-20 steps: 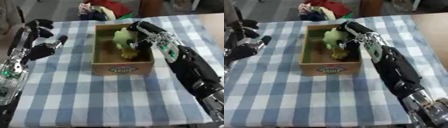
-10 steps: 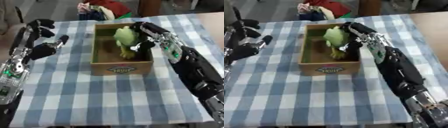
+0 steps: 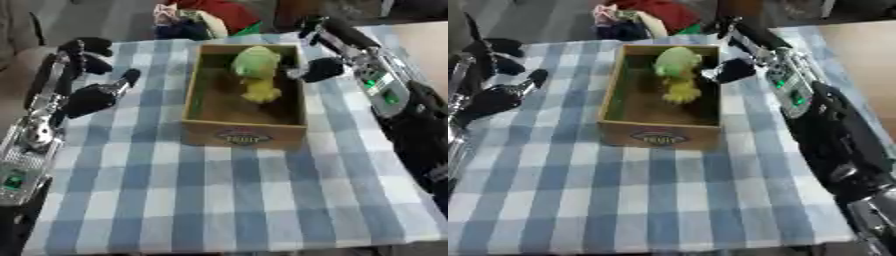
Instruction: Pick up objects on the table and place them in the box.
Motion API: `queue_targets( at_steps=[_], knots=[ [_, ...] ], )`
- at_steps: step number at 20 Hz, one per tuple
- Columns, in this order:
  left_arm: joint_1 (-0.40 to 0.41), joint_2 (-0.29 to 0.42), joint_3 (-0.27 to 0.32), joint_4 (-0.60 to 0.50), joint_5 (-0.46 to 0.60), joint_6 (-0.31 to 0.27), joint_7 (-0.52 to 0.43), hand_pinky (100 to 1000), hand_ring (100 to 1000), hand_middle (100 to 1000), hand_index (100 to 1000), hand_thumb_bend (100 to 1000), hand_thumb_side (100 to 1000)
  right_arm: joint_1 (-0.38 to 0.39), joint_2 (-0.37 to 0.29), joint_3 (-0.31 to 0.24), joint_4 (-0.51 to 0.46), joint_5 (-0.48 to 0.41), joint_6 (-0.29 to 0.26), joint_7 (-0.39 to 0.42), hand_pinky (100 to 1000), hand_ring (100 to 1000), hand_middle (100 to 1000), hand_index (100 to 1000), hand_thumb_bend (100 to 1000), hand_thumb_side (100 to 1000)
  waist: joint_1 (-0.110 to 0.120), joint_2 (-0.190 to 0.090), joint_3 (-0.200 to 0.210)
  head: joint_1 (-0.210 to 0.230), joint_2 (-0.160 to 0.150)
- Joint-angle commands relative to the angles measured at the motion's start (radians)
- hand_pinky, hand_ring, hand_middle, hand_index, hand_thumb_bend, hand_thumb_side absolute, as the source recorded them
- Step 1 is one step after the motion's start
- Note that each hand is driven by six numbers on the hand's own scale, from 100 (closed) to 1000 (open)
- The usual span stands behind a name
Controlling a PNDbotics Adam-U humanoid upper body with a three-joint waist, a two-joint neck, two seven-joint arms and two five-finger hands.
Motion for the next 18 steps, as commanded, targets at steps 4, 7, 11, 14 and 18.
queue_targets(
  at_steps=[4,7,11,14,18],
  knots=[
    [0.005,0.039,0.02,-0.005,0.011,-0.002,0.017,686,598,626,752,528,241,0.082,-0.159,-0.042,-0.218,-0.223,0.063,-0.023,625,725,733,811,289,328,-0.007,-0.009,-0.019,0.02,0.0],
    [0.01,0.04,0.021,-0.003,0.014,-0.004,0.022,685,596,623,752,526,240,0.143,-0.208,-0.072,-0.292,-0.293,0.091,-0.045,617,716,718,798,251,304,-0.007,-0.007,-0.028,0.027,-0.003],
    [0.016,0.043,0.023,-0.001,0.018,-0.007,0.03,681,592,619,750,525,237,0.215,-0.249,-0.109,-0.359,-0.362,0.117,-0.066,610,708,707,793,173,269,-0.007,-0.005,-0.034,0.032,-0.006],
    [0.021,0.046,0.025,0.002,0.023,-0.009,0.04,678,589,616,748,524,234,0.256,-0.265,-0.132,-0.391,-0.395,0.128,-0.078,606,704,702,791,161,265,-0.008,-0.005,-0.04,0.035,-0.007],
    [0.027,0.05,0.03,0.003,0.03,-0.013,0.056,671,582,609,744,522,229,0.304,-0.272,-0.161,-0.413,-0.429,0.142,-0.095,597,695,692,786,118,243,-0.011,-0.003,-0.044,0.041,-0.008]
  ],
)
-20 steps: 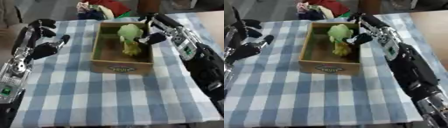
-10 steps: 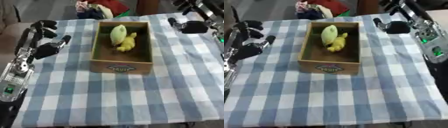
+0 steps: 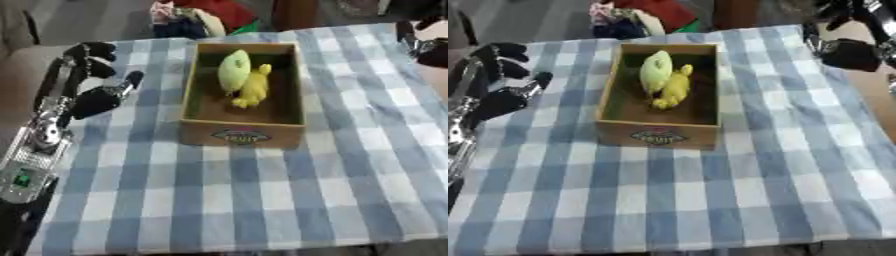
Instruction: Pick up objects on the table and place them in the box.
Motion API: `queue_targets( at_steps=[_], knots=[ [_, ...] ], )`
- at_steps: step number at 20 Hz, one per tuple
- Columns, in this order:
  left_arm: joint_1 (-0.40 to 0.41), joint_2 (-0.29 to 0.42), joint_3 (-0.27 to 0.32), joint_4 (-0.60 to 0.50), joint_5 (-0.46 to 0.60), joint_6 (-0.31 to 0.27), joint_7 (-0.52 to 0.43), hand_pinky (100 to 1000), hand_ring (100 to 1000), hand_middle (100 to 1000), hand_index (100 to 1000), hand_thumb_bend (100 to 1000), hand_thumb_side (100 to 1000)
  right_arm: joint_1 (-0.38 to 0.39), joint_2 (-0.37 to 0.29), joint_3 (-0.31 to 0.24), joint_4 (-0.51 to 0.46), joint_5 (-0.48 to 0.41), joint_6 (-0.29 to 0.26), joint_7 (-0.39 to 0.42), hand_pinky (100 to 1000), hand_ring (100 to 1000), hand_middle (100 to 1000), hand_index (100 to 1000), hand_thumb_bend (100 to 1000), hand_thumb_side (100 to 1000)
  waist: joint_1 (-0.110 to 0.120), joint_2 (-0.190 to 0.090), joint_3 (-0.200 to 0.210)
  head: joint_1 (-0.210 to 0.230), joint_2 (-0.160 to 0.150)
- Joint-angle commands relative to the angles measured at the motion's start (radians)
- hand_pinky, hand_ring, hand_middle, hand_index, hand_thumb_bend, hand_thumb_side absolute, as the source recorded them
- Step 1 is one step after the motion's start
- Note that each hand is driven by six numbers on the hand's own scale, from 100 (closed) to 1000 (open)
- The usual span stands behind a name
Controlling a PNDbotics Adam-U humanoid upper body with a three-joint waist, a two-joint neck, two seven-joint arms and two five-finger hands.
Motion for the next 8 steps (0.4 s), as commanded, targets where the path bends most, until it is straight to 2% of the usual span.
queue_targets(
  at_steps=[1,8],
  knots=[
    [-0.005,0.032,0.015,-0.009,0.009,-0.004,0.016,669,581,607,743,523,229,0.011,-0.04,-0.035,-0.036,-0.033,0.011,-0.015,596,693,689,785,108,234,-0.007,-0.012,-0.002,0.006,-0.007],
    [0.003,0.033,0.02,-0.009,0.022,-0.011,0.037,661,573,600,739,523,223,0.064,-0.038,-0.076,-0.048,-0.086,0.029,-0.035,588,682,674,775,100,229,-0.008,-0.008,-0.005,0.009,-0.008]
  ],
)
